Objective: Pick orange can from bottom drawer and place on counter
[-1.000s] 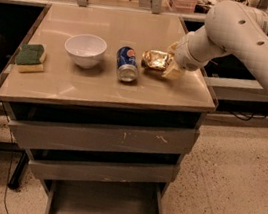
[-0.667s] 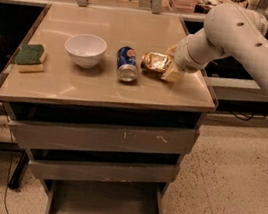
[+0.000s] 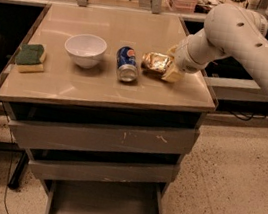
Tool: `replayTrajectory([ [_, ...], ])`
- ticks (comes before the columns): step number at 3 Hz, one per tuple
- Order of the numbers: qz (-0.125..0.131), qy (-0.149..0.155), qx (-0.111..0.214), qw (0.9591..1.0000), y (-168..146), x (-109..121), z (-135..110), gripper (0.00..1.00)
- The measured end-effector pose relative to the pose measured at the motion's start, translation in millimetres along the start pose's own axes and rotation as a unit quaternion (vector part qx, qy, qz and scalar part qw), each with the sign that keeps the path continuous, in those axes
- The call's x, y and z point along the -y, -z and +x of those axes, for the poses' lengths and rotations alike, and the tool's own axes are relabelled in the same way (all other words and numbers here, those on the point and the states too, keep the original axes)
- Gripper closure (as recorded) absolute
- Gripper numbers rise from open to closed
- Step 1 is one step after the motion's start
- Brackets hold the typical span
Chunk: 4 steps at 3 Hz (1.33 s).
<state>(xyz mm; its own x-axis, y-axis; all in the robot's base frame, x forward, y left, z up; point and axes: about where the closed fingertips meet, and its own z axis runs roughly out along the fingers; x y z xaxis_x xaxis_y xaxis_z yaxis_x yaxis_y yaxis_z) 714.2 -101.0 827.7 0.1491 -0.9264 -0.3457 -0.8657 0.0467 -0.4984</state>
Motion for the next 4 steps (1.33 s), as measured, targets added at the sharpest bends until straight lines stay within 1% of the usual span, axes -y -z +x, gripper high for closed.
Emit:
replayTrajectory([
  [3, 0.0, 0.0, 0.0, 1.0, -0.1, -0.1, 0.0, 0.13],
  [4, 0.0, 0.0, 0.0, 1.0, -0.3, -0.1, -0.1, 0.0],
])
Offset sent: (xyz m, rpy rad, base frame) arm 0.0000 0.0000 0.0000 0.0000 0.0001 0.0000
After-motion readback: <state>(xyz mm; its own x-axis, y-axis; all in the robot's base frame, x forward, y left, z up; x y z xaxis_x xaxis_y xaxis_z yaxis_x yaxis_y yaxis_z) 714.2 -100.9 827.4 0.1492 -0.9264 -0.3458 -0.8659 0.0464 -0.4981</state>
